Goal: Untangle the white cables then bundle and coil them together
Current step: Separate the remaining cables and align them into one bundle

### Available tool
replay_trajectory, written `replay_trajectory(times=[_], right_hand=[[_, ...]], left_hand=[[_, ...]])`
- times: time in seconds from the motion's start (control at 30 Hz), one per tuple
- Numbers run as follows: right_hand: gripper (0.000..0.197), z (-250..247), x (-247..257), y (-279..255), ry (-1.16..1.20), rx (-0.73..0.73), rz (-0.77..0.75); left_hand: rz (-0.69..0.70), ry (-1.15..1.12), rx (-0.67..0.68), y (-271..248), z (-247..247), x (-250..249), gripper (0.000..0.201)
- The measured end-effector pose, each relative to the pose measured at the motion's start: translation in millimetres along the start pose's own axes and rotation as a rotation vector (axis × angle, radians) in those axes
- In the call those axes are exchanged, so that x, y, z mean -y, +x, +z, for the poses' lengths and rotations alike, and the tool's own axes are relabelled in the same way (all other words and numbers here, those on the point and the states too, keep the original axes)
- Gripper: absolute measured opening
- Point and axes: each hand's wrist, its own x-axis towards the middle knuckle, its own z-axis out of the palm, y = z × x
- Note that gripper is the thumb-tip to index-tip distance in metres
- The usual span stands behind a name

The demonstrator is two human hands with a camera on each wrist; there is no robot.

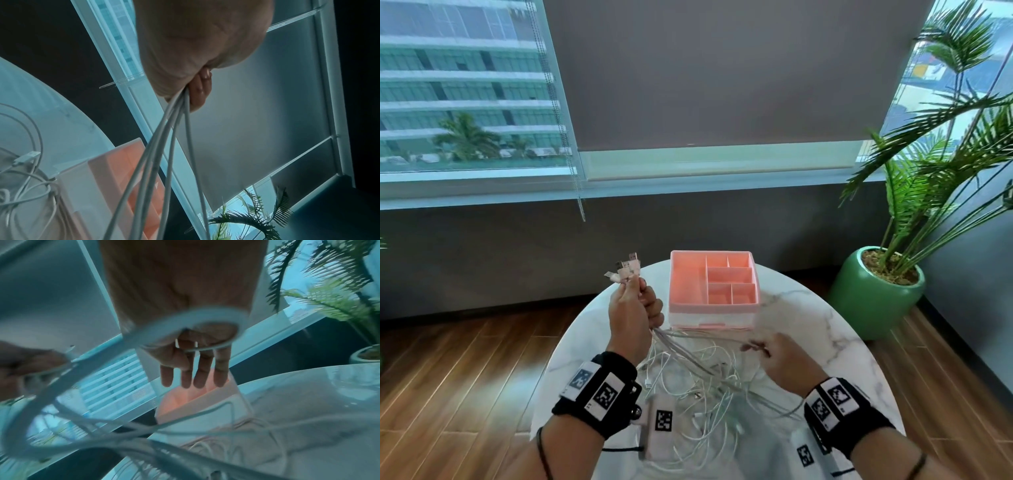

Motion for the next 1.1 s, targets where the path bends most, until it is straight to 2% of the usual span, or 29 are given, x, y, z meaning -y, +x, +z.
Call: replay_trajectory(times=[0.03,0.13,0.2,0.27,0.33,0.43,0.5,0.57,0.63,0.73,0.8,0.83,0.87,0.93,1.0,1.07,1.1], right_hand=[[0.037,-7.6,-9.6,-2.0,-0.026,-0.031,0.035],[0.028,-35.5,-50.0,-7.5,-0.074,-0.111,0.272],[0.024,-58.2,-83.1,-12.4,0.066,-0.166,0.428],[0.005,-80.8,-102.8,-19.6,0.233,-0.235,0.559],[0.016,-100.0,-114.7,-20.1,0.307,-0.296,0.577],[0.022,-134.2,-104.2,-14.6,0.477,-0.483,0.532],[0.039,-158.4,-89.2,-12.3,0.539,-0.598,0.481],[0.051,-180.8,-71.6,-16.7,0.319,-0.681,0.459],[0.050,-195.9,-57.5,-23.0,0.007,-0.760,0.412],[0.037,-203.6,-54.1,-22.4,-0.214,-0.825,0.264],[0.024,-197.5,-62.7,-19.7,-0.401,-0.819,0.259],[0.017,-191.6,-68.5,-20.3,-0.488,-0.767,0.297],[0.013,-184.3,-77.6,-22.4,-0.561,-0.650,0.366],[0.009,-165.5,-97.4,-29.9,-0.583,-0.239,0.586],[0.025,-143.3,-118.8,-35.8,-0.500,0.156,0.673],[0.040,-116.3,-123.0,-32.6,-0.447,0.407,0.671],[0.050,-101.7,-115.2,-28.9,-0.455,0.481,0.628]], left_hand=[[0.008,0.009,-0.010,2.7,-1.9,-2.8,0.036],[0.016,0.021,-0.042,12.7,-11.6,-13.6,0.036],[0.022,0.029,-0.066,18.1,-18.9,-17.9,0.036],[0.011,0.029,-0.084,20.3,-22.4,-17.1,0.037],[0.004,0.055,-0.073,18.6,-18.7,-11.0,0.037],[0.008,0.099,-0.064,14.7,-7.2,-0.6,0.037],[0.005,0.099,-0.071,14.5,-4.5,-0.2,0.037],[0.008,0.094,-0.082,16.4,-5.1,-3.5,0.037],[0.010,0.086,-0.089,17.7,-5.8,-6.1,0.036],[0.019,0.096,-0.089,18.4,-7.0,-4.9,0.037],[0.009,0.103,-0.084,19.4,-10.1,-2.9,0.037],[-0.006,0.095,-0.081,20.0,-12.0,-2.1,0.036],[-0.022,0.079,-0.083,20.6,-14.3,-2.1,0.036],[-0.033,0.055,-0.101,21.1,-18.3,-3.8,0.036],[-0.021,0.039,-0.121,20.7,-20.3,-6.3,0.036],[-0.018,0.017,-0.122,19.2,-20.1,-7.9,0.036],[-0.020,0.008,-0.118,17.9,-19.1,-7.9,0.036]])
